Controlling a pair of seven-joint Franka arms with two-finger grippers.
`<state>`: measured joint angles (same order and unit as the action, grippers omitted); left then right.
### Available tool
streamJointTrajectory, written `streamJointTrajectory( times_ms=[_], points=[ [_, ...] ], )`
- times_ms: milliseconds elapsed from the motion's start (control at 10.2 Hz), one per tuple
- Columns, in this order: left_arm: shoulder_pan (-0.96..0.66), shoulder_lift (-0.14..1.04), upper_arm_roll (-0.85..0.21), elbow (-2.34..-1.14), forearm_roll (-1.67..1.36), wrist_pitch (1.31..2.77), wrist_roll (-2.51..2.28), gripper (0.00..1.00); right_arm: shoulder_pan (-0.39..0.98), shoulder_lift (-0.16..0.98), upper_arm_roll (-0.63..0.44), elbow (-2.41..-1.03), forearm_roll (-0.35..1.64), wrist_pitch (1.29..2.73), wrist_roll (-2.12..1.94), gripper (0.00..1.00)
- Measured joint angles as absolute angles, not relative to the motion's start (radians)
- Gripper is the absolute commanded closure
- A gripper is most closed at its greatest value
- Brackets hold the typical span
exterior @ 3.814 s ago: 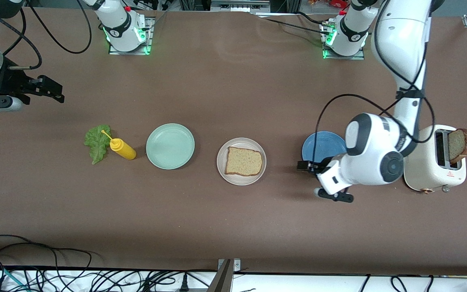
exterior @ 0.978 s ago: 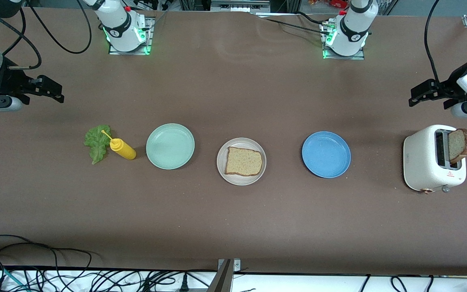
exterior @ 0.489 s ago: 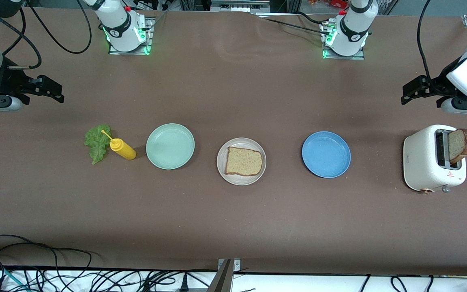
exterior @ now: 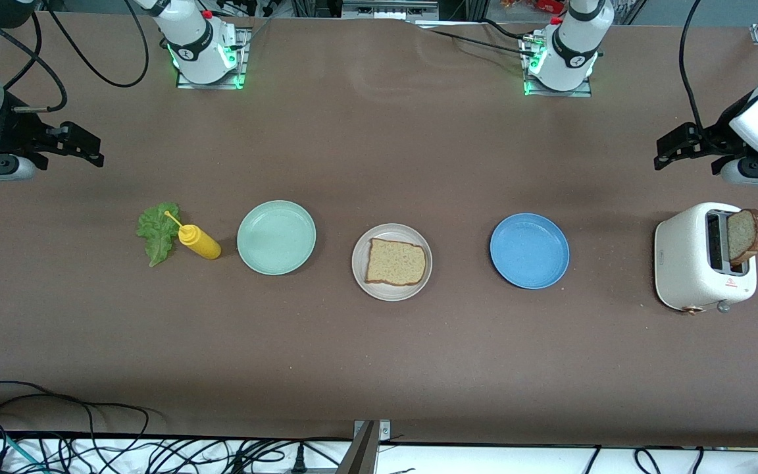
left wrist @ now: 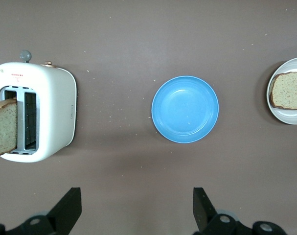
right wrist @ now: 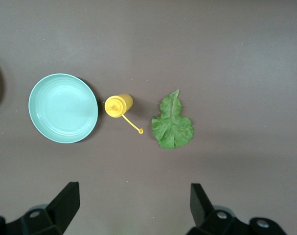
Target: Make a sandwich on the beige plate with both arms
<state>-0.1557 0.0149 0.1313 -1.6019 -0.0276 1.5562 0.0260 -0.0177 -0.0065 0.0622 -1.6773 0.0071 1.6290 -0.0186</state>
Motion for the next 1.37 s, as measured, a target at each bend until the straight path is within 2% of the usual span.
streamJointTrajectory(
  times_ms=[1369],
  points=[
    [-0.105, 0.019, 0.133, -1.602, -0.023, 1.56, 0.027, 0.0, -0.018, -0.007, 0.062, -1.677, 0.007, 1.629, -0.019, 0.0]
  ],
)
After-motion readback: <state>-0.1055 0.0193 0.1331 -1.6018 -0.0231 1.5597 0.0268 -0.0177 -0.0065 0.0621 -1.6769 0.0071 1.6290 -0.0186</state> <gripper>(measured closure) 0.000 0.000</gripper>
